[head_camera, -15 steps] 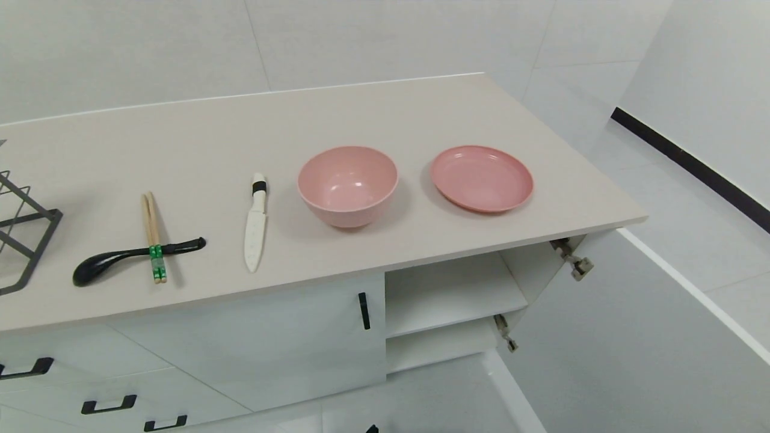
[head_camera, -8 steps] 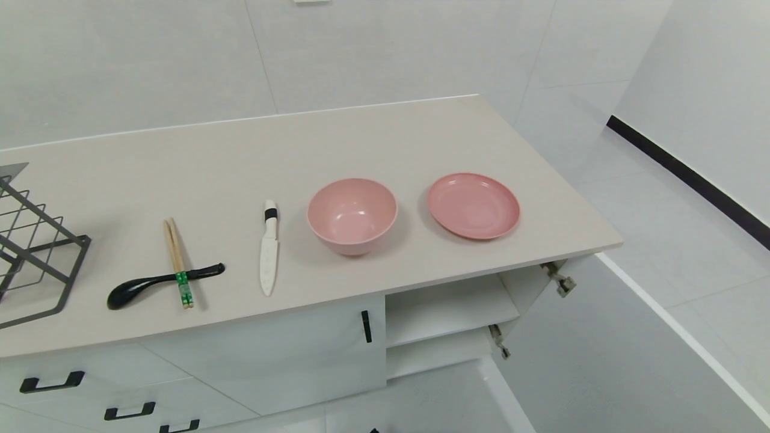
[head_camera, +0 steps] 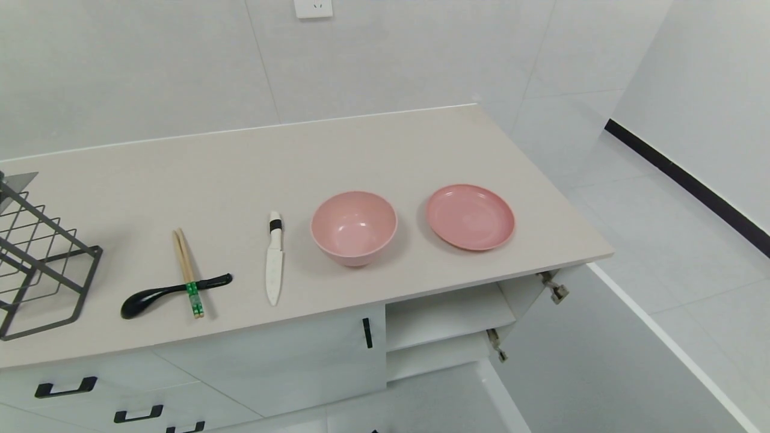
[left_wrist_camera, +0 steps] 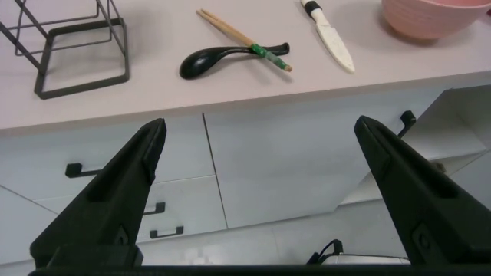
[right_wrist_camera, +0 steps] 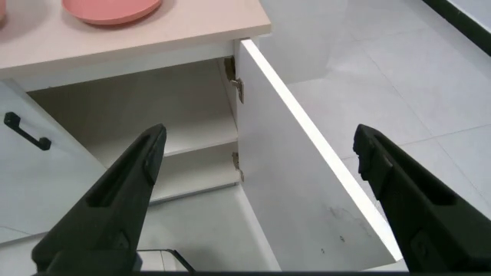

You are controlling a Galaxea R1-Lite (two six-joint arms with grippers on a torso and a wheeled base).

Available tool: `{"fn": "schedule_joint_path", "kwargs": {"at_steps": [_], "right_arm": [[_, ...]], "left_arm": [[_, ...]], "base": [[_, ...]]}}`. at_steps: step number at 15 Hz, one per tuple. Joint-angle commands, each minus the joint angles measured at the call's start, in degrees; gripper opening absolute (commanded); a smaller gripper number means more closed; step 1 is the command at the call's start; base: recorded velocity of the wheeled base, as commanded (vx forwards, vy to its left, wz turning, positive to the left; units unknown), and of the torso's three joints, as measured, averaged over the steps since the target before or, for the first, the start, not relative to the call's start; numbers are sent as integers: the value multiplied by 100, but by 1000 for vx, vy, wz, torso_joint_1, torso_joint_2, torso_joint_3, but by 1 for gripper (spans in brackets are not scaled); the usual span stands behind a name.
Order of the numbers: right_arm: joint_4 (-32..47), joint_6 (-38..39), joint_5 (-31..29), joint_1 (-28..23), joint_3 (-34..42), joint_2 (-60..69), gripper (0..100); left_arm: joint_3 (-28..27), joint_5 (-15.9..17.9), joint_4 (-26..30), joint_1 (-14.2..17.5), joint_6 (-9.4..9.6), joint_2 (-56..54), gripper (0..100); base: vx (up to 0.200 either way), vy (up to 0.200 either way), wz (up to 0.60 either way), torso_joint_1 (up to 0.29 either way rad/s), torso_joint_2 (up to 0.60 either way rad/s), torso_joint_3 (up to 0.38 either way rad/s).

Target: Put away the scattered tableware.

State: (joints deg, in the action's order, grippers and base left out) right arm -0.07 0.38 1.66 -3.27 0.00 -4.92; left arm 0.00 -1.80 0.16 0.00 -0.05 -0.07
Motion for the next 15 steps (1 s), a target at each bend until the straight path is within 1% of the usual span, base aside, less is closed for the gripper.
{"fn": "schedule_joint_path", "kwargs": {"at_steps": [1,3,6,8,9,11,13,15], "right_arm": [[-10,6,1,2,0,-8,100],[-10,6,10,2,0,-8,100],[-10,6,1,2,0,-8,100],[-10,6,1,2,0,-8,100],[-10,6,1,2,0,-8,100],[-10,6,10,2,0,-8,100],[-10,6,1,2,0,-8,100],[-10,6,1,2,0,-8,100]], "left_arm": [[0,-4,-7,0,-4,7,100],[0,-4,-7,0,-4,7,100],[0,-4,-7,0,-21,7,100],[0,5,-7,0,5,7,100],[0,-13,-7,0,-21,7,100],[0,-31,-16,0,-48,7,100],[0,-13,-7,0,-21,7,100],[0,-4,-7,0,-4,7,100]], "base": [[0,0,0,119,-237,-119],[0,0,0,188,-366,-176],[0,0,0,37,-80,-37],[200,0,0,5,-19,-2],[200,0,0,-2,-12,7],[0,0,0,0,0,0],[0,0,0,0,0,0],[200,0,0,-12,0,5]]}}
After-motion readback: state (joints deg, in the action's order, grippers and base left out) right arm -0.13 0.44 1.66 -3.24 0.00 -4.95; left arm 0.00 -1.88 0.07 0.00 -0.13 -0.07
